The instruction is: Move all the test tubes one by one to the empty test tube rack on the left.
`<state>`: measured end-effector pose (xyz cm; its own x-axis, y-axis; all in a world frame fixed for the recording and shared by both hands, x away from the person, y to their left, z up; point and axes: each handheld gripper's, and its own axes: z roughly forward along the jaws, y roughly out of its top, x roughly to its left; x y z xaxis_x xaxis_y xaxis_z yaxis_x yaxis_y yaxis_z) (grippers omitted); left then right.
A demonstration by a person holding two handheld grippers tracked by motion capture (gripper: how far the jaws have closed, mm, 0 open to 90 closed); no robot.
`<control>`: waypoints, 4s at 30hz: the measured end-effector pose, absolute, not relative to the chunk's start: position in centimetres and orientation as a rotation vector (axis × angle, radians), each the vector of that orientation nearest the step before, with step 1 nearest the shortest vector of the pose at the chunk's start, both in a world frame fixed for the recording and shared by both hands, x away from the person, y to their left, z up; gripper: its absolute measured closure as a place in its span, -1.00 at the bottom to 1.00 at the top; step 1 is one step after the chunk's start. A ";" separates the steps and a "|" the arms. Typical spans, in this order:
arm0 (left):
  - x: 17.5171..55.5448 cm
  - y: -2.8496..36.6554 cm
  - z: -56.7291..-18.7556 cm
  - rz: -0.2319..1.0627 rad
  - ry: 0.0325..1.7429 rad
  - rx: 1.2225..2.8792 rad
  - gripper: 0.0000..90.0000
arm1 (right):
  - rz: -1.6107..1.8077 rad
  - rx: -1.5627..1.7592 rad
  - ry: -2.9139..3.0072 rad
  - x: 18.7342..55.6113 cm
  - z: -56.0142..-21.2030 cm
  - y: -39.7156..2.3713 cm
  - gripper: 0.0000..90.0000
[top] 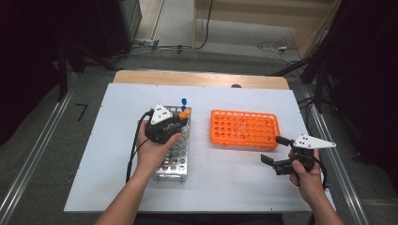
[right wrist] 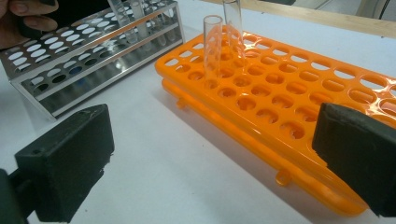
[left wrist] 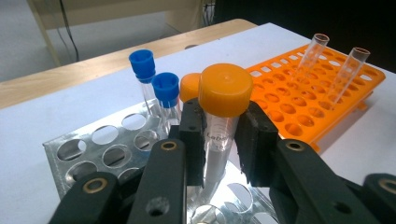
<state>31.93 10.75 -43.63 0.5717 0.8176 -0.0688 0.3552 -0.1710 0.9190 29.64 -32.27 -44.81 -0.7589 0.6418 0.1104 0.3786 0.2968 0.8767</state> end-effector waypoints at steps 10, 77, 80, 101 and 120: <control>31.7 11.2 -43.4 0.478 0.976 1.735 0.13 | 1.459 0.928 2.300 30.1 -44.7 -31.8 -1.00; 27.9 13.1 -42.6 0.287 0.784 1.617 -1.00 | 1.467 0.970 2.172 34.4 -46.6 -25.0 0.65; 27.9 12.6 -42.4 0.283 0.770 1.618 -1.00 | 1.491 0.956 2.153 34.0 -46.0 -25.4 0.65; 28.1 8.9 -42.1 0.202 0.676 1.677 -0.92 | 1.537 0.783 2.308 30.1 -44.4 -23.4 0.65; 26.9 5.2 -42.1 0.149 0.608 1.716 -0.02 | 1.535 0.671 2.440 28.3 -44.3 -20.0 0.65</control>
